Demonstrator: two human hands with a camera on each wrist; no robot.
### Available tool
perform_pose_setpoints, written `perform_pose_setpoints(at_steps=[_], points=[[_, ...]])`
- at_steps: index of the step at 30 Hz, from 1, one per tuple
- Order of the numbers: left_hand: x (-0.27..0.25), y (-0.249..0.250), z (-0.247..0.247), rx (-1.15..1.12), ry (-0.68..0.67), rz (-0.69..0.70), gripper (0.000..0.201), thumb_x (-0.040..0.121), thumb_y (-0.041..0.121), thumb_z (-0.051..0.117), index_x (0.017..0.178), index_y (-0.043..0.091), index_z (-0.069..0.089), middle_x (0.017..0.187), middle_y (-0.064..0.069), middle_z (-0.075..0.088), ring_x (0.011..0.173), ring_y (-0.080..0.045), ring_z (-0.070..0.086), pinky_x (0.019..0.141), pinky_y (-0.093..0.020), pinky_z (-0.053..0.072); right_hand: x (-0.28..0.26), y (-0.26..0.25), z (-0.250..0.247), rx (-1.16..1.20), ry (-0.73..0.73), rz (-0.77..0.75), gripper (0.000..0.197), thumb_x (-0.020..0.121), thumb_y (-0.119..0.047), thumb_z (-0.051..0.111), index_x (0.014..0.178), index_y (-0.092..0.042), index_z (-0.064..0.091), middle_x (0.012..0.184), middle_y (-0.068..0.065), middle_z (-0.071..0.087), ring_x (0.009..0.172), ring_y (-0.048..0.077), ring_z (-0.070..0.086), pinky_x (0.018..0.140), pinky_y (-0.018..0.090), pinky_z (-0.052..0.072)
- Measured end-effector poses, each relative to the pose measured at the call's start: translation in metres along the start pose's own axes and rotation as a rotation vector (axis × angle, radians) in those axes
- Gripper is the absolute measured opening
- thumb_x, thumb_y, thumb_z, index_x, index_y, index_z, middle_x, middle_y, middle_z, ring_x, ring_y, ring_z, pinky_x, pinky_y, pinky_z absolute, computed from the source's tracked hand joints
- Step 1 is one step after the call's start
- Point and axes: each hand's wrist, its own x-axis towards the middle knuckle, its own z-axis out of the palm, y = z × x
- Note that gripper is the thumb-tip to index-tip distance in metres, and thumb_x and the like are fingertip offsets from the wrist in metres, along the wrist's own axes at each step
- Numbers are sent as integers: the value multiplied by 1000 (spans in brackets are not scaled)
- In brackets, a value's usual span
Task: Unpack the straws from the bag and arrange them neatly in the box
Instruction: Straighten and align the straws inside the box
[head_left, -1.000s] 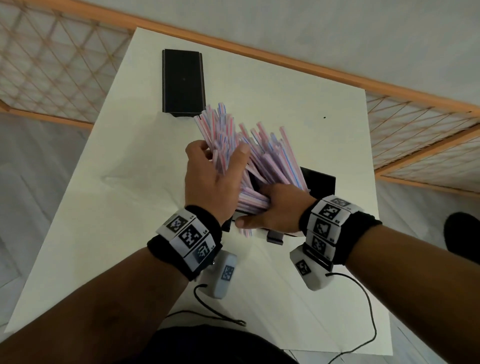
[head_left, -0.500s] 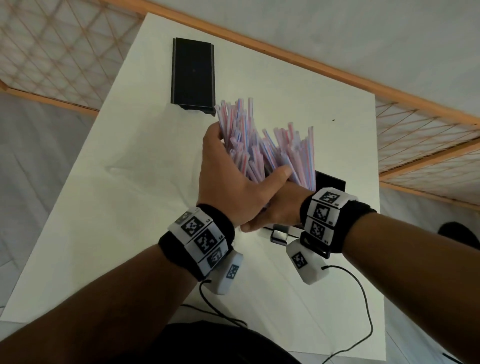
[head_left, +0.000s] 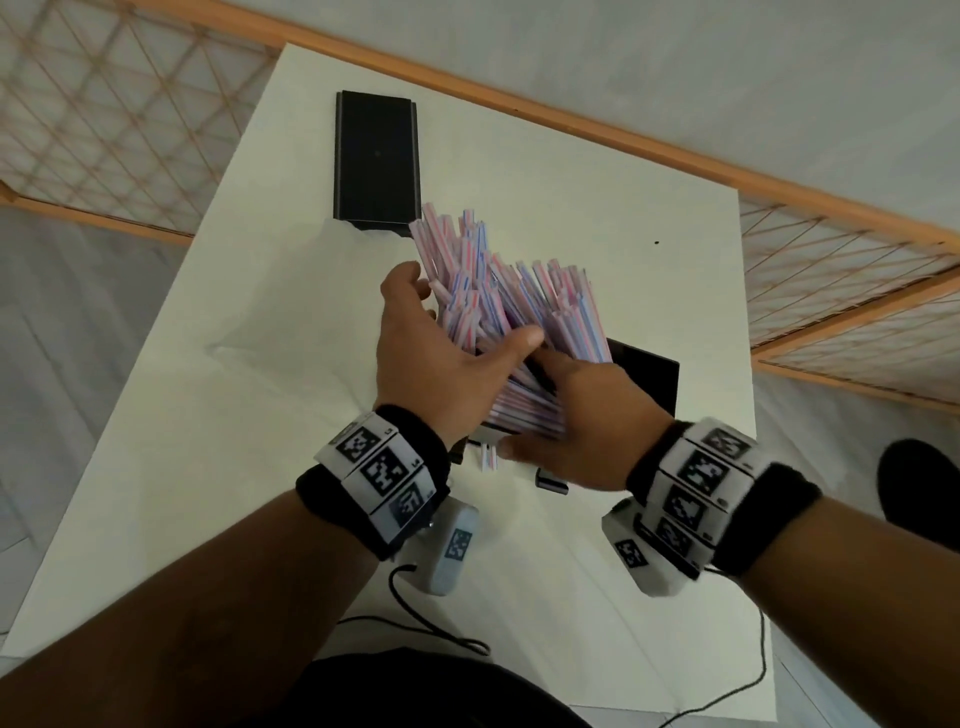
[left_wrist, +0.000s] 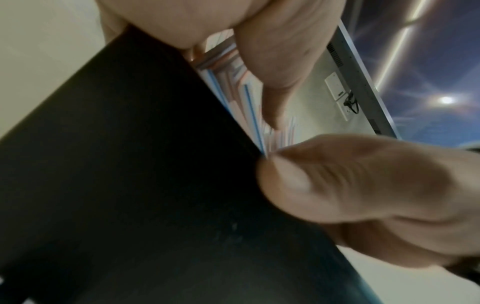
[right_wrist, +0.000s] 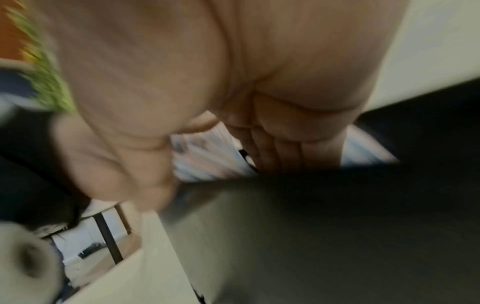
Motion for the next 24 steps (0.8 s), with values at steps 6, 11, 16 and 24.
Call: perform_pose_setpoints(at_steps=[6,11,16,24], points=[[0,6,-2,-182,5,-69,83,85,71,53,144,14,36,122,5,53,100,4,57,71,1,42,-14,4,10,19,32,-35,36,79,-45,74,105,-22,64,94,-4,67,87,18,64,79,34,54],[-1,3,0,-158,-4,11,68,92,59,56,133,7,41,102,18,52,81,26,55,69,1,41,0,9,17,90,-45,17,31,78,-48,72,98,-27,64,84,-7,66,74,13,65,72,32,56],[1,2,2,-139,-4,20,75,84,64,56,132,9,43,108,13,56,87,18,58,72,0,42,11,1,17,66,-69,60,44,73,-60,74,93,-26,56,84,-9,59,74,12,59,66,29,50],[-5,0,5,24,-20,101,87,64,73,72,125,21,38,120,7,55,110,-12,62,94,-33,55,33,-14,17,120,-312,58,71,78,-61,69,135,-24,50,118,-6,63,102,16,62,97,34,50]])
